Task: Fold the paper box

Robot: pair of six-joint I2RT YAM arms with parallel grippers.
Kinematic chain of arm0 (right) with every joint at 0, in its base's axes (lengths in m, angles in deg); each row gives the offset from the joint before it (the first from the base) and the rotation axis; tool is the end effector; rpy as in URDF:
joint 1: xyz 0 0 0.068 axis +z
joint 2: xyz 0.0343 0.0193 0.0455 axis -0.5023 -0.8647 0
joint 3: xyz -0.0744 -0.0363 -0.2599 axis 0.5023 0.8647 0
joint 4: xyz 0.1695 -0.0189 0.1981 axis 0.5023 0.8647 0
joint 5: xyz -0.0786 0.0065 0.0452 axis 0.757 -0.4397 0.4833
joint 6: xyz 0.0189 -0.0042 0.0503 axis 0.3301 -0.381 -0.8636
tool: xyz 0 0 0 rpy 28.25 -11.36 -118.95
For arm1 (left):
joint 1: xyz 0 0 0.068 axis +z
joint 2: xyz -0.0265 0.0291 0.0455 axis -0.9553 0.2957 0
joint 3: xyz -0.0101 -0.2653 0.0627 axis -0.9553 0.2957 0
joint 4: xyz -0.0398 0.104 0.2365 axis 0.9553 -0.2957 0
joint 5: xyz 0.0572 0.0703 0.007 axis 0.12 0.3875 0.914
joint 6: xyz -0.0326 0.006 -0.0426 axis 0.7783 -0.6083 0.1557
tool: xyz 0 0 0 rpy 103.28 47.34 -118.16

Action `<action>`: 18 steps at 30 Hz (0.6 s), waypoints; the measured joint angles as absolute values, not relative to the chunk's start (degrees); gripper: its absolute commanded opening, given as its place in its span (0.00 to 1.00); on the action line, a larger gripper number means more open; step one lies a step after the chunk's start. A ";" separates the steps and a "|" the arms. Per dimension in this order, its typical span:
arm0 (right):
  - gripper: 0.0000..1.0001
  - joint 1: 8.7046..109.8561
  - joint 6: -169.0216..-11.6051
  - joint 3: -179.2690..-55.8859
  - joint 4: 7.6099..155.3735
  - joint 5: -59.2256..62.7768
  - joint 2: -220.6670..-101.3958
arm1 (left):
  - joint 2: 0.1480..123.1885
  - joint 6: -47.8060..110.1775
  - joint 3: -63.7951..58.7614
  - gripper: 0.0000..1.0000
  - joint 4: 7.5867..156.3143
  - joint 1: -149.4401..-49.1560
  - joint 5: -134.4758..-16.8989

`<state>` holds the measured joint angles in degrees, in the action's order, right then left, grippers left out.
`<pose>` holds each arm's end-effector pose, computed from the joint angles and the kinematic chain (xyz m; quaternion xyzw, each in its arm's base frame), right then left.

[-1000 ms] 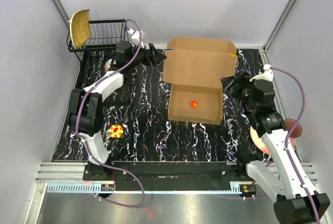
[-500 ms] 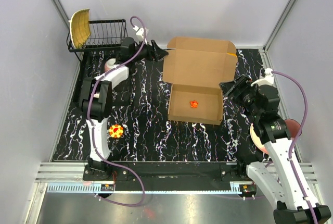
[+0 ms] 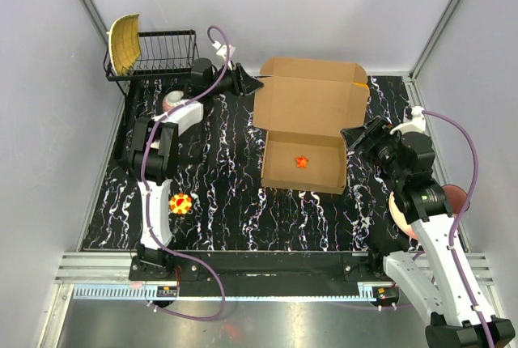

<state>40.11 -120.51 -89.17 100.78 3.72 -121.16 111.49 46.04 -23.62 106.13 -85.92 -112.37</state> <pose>0.1618 0.0321 0.3466 0.1541 0.7717 0.2813 0.5492 0.4915 -0.1404 0.2406 0.1754 0.7101 -0.4765 0.4878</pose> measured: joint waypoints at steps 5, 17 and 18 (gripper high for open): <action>0.80 40.11 -120.51 -88.84 100.80 3.70 -121.38 | 111.71 46.06 -23.78 0.39 106.11 -85.95 -113.56; 0.80 40.11 -120.19 -88.73 100.88 3.92 -122.28 | 112.13 46.61 -23.75 0.05 106.74 -86.21 -116.83; 0.80 40.11 -119.97 -88.73 100.91 4.09 -122.50 | 112.10 46.48 -23.67 0.03 106.74 -86.23 -116.99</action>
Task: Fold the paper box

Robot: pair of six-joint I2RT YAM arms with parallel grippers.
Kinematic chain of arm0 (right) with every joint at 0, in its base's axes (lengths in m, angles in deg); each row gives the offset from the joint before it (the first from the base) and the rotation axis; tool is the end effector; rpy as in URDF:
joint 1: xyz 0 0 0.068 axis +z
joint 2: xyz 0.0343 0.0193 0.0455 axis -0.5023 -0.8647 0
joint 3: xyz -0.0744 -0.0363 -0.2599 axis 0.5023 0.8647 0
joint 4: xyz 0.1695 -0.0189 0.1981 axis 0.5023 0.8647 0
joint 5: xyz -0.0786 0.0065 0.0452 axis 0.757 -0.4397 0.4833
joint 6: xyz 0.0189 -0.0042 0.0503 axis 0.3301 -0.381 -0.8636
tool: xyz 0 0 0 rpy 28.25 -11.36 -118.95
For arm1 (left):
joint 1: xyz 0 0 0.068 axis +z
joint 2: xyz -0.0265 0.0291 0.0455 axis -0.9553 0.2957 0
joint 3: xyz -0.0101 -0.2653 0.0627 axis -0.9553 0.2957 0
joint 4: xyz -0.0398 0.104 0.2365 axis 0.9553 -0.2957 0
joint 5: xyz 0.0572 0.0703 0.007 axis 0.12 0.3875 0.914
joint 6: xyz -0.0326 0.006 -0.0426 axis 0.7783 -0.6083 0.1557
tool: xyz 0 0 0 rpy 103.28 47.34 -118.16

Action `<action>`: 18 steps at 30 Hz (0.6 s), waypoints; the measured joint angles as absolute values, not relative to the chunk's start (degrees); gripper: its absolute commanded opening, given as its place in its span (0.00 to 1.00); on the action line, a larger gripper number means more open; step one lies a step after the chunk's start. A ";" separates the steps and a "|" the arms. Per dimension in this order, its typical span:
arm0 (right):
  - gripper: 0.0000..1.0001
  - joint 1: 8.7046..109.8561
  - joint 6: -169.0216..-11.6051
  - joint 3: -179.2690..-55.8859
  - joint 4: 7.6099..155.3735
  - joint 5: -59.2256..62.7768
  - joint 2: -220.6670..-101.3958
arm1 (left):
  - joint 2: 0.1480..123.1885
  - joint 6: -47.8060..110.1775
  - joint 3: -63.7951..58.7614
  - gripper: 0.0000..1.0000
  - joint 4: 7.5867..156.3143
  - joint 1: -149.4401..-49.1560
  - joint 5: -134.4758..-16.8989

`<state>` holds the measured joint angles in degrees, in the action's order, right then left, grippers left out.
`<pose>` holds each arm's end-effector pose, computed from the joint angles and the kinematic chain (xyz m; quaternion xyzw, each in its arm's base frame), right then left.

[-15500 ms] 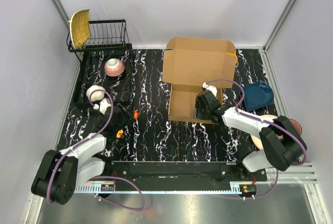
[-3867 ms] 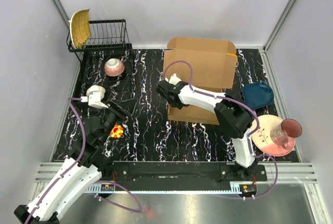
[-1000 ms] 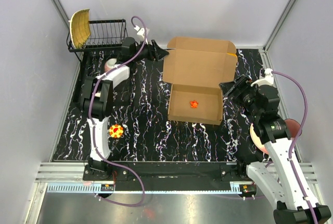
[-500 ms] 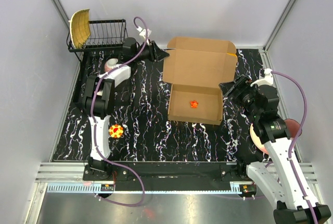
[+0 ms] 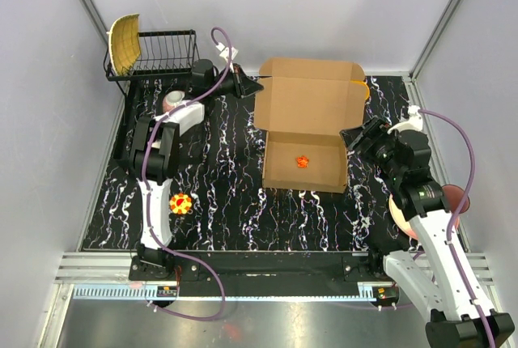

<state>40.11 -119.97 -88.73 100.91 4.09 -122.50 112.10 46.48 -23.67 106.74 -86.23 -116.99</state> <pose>0.1675 0.0329 0.3402 0.1554 0.7818 0.2716 0.5393 0.4897 -0.1448 0.2369 0.2008 0.7011 -0.5016 0.4654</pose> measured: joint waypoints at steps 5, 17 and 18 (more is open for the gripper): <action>0.80 40.11 -118.31 -88.75 100.91 7.68 -124.24 | 110.51 45.10 -21.15 0.00 106.37 -86.08 -116.99; 0.81 39.87 -107.51 -95.13 95.33 19.92 -140.24 | 102.66 40.08 -13.57 0.00 103.70 -84.74 -119.35; 0.80 39.78 -106.26 -96.31 94.66 19.98 -142.19 | 102.55 39.90 -13.57 0.00 103.49 -84.72 -119.54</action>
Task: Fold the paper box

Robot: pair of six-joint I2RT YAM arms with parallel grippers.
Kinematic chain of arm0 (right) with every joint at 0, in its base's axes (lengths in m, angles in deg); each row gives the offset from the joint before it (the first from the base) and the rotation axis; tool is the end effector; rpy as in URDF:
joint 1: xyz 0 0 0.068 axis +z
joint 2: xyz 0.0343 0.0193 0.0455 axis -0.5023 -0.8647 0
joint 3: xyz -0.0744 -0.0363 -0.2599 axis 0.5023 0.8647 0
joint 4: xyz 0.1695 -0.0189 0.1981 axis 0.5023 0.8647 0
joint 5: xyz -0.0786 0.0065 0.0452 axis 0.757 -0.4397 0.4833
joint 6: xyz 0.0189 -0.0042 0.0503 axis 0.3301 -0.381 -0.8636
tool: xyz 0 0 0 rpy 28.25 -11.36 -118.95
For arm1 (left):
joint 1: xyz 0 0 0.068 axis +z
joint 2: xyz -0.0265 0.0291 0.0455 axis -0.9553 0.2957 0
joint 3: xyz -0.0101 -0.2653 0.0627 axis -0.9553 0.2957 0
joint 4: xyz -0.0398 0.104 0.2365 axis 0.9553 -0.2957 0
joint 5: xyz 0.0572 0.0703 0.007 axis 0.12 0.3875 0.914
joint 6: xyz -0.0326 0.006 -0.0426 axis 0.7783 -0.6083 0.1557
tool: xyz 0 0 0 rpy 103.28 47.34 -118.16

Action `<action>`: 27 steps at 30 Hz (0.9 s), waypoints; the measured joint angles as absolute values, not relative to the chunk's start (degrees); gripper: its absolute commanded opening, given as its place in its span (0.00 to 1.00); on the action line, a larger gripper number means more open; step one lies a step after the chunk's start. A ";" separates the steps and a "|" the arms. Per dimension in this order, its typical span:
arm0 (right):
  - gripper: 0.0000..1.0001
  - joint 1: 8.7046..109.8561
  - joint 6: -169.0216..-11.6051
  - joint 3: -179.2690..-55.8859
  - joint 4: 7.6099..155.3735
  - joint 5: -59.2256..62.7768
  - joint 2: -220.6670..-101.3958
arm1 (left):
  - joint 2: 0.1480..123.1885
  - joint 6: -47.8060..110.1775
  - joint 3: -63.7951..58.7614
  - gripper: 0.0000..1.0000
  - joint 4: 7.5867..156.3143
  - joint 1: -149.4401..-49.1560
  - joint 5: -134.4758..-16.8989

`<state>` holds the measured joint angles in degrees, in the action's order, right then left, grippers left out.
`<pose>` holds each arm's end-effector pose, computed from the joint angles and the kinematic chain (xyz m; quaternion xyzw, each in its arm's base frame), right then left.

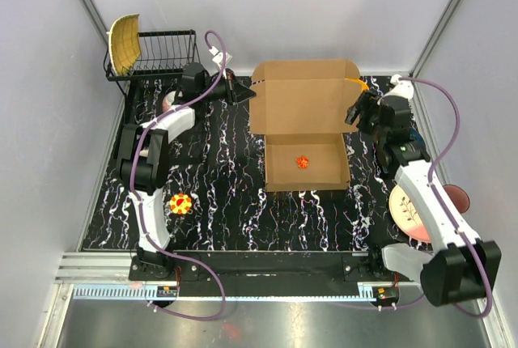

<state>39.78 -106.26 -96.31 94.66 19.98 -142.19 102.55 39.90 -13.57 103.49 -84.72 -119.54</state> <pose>0.2468 0.0354 0.3328 0.1456 0.8125 0.0829 0.5584 0.4536 -0.1245 0.2511 0.2332 0.7042 -0.4831 0.4651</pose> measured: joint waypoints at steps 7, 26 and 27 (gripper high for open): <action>0.77 32.07 -99.33 -96.90 80.12 11.79 -150.97 | 102.20 39.05 -13.57 0.00 102.81 -84.72 -120.27; 0.70 16.11 -115.68 -98.67 47.25 -27.16 -175.19 | 102.20 39.29 -14.18 0.00 101.96 -84.50 -121.66; 0.69 16.24 -116.34 -99.29 46.11 -28.08 -175.69 | 102.20 39.29 -14.25 0.00 101.85 -84.52 -121.69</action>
